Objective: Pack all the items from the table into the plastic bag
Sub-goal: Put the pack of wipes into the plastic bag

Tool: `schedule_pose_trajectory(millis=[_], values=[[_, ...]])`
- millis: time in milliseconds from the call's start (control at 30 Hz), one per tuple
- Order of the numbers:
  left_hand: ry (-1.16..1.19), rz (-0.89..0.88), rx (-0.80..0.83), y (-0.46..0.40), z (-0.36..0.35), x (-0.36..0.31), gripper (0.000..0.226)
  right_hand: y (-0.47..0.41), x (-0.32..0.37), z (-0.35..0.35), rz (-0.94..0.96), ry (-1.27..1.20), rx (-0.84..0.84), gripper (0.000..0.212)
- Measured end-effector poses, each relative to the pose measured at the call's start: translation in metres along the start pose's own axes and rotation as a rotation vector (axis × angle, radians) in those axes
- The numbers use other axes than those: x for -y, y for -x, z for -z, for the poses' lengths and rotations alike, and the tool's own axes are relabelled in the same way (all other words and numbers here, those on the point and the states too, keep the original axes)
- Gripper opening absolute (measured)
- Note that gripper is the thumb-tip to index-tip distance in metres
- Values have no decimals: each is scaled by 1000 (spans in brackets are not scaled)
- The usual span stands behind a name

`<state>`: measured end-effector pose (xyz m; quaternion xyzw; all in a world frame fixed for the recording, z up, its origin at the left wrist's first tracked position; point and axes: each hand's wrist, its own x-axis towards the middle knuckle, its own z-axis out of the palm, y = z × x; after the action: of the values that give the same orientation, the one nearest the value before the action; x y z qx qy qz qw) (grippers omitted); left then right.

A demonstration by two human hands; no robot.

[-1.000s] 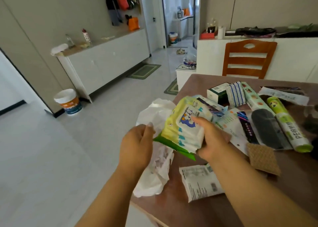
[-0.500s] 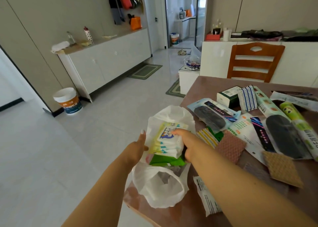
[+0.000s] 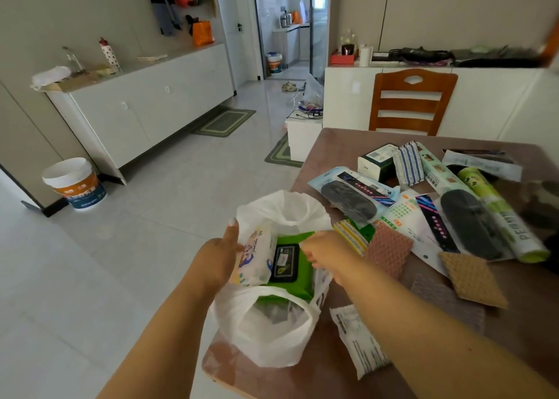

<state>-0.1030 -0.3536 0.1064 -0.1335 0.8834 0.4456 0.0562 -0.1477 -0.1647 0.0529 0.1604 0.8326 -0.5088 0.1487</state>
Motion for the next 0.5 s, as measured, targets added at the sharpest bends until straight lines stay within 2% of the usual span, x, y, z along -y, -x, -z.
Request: schedule_pose_trajectory(millis=[67,200,267,300,400,433,500], values=[[-44,-93,-12,2,-2,-13,77,5,-9,25,38,-45,-65,7],[-66,-184,28,14,-15,-46,76,0,-41,76,-13,-15,-178,19],[-62,-219,51,25,-25,-63,74,4,-57,97,16,271,-73,14],[-44,-228,60,31,-32,-70,72,7,-67,103,56,438,35,24],[97,-235,130,56,-65,-91,69,18,-94,106,143,850,361,76],[142,-245,176,63,-80,-95,69,19,-102,105,181,989,413,83],[160,-254,274,74,-111,-102,60,19,-110,101,248,1183,413,77]])
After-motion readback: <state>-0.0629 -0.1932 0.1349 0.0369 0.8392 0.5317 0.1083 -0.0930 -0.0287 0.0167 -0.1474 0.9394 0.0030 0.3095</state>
